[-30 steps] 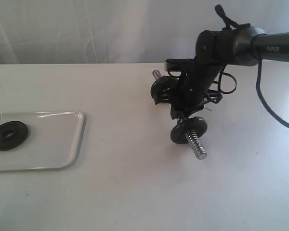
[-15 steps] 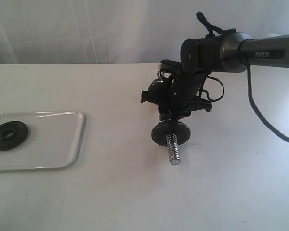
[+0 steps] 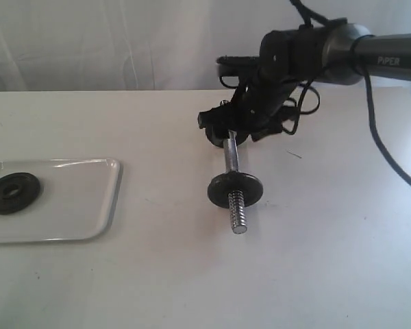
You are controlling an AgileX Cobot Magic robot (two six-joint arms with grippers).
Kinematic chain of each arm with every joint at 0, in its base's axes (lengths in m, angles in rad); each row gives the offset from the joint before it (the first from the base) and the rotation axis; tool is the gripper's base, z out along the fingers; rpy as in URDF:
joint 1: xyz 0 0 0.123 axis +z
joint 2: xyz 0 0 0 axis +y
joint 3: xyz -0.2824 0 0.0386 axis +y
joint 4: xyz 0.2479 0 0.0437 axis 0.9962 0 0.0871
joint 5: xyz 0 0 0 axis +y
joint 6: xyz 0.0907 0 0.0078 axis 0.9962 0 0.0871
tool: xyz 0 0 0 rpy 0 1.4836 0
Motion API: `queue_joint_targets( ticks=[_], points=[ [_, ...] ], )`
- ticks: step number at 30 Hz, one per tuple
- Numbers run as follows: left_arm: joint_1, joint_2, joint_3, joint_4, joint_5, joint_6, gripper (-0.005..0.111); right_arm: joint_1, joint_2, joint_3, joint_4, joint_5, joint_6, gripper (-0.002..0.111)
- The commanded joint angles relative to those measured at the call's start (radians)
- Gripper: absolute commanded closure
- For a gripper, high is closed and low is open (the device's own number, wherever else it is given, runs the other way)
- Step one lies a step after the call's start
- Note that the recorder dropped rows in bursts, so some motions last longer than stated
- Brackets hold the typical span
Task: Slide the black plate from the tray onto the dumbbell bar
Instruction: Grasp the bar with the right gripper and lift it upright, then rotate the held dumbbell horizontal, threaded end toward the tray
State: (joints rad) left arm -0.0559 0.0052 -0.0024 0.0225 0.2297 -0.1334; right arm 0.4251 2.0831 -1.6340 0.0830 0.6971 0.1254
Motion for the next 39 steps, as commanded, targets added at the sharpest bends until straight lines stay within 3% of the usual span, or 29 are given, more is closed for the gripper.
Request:
queue_joint_targets(
  ticks=[1, 6, 9, 14, 21, 24, 27, 39],
  points=[
    [-0.004, -0.005, 0.002, 0.000, 0.003, 0.003, 0.107, -0.002, -0.067, -0.042, -0.179, 0.071, -0.356, 0.038],
    [-0.004, -0.005, 0.002, 0.000, 0.003, 0.003, 0.107, -0.002, -0.068, -0.040, -0.337, 0.131, -0.682, 0.039],
    [-0.004, -0.005, 0.002, 0.000, 0.003, 0.003, 0.107, -0.002, -0.045, -0.040, -0.332, 0.147, -1.075, 0.039],
    [-0.004, -0.005, 0.002, 0.000, 0.003, 0.003, 0.107, 0.005, -0.009, -0.040, -0.240, 0.146, -1.564, 0.039],
    [-0.004, -0.005, 0.002, 0.000, 0.003, 0.003, 0.107, 0.017, -0.003, -0.040, -0.110, 0.100, -1.932, 0.036],
    [-0.004, -0.005, 0.002, 0.000, 0.003, 0.003, 0.107, 0.062, 0.001, -0.040, 0.036, 0.069, -2.158, 0.036],
    [-0.004, -0.005, 0.002, 0.000, 0.003, 0.003, 0.107, 0.095, 0.024, -0.040, 0.123, 0.047, -2.258, 0.036],
    [-0.004, -0.005, 0.002, 0.000, 0.003, 0.003, 0.107, 0.183, 0.117, -0.040, 0.068, -0.064, -2.258, 0.036]
  ],
)
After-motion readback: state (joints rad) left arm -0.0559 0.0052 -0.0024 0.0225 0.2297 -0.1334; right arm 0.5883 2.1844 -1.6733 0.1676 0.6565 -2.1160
